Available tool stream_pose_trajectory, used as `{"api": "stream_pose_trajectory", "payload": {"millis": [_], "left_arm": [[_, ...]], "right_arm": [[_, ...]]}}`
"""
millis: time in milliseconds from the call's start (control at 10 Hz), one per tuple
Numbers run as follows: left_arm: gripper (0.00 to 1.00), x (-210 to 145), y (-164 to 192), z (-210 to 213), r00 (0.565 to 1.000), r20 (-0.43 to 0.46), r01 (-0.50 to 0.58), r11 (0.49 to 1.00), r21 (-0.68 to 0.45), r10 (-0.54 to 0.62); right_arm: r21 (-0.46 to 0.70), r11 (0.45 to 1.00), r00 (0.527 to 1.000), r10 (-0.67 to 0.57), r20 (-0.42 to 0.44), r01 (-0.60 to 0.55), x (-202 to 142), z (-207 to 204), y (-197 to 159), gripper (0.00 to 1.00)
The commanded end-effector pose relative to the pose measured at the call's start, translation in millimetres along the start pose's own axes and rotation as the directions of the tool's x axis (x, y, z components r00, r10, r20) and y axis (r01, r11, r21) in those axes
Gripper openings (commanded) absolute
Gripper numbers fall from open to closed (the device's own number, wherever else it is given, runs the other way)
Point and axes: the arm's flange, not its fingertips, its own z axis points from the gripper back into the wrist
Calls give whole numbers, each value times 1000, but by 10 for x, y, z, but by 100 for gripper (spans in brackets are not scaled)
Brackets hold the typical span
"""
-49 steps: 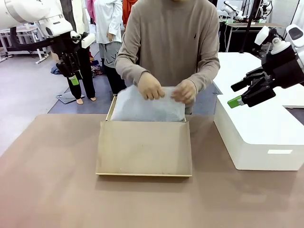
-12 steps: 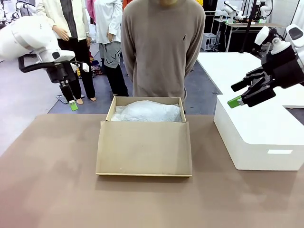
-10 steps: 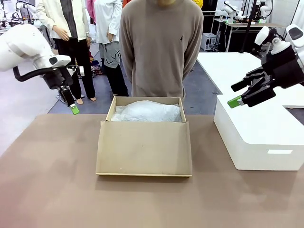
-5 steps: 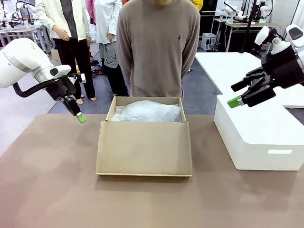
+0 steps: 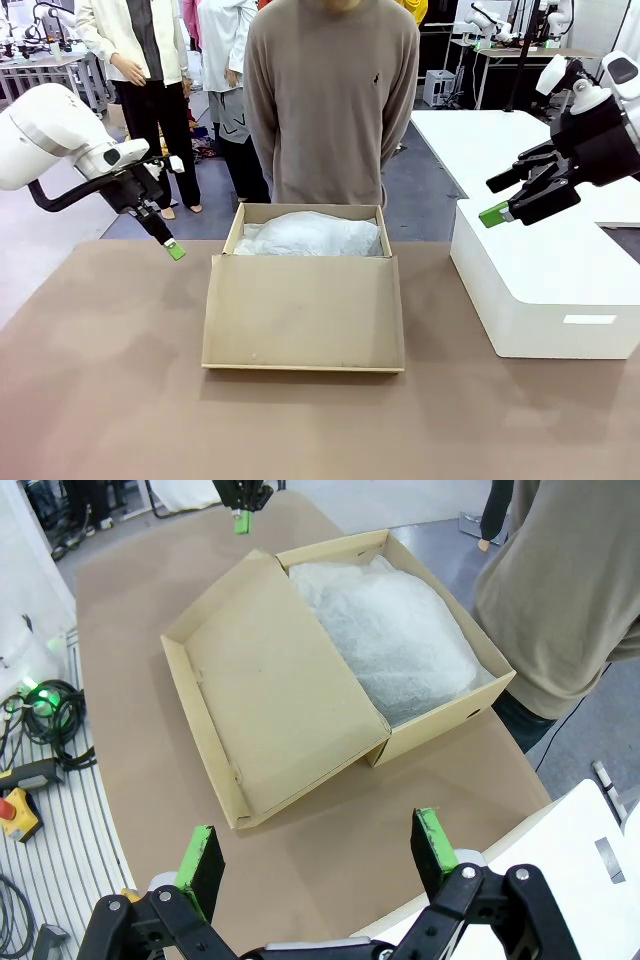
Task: Pack the shoes into the box.
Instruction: Close the Shoes Box.
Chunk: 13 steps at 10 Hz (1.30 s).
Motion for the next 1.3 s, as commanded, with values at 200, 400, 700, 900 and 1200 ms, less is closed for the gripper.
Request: {"api": "stream_pose_trajectory", "payload": {"millis": [200,400,700,900,1200], "left_arm": [[0,11,-16,-6,1000,-21,9,1000,4,-9],[0,11,-16,-6,1000,-21,9,1000,4,-9],[0,-40,29,-108,996,50,67,997,49,-70],[0,-106,15,-179,983,100,150,986,75,-157],[0,-158,9,-355,971,112,211,978,7,-210]], "right_arm": [[17,1000,999,19,29,-20,6,-14,-37,100],[17,1000,999,19,29,-20,6,-14,-37,100],[17,1000,999,19,29,-20,6,-14,-37,100],[17,1000,999,19,29,-20,6,-14,-37,100],[17,1000,999,19,29,-20,6,-14,-37,100]]}}
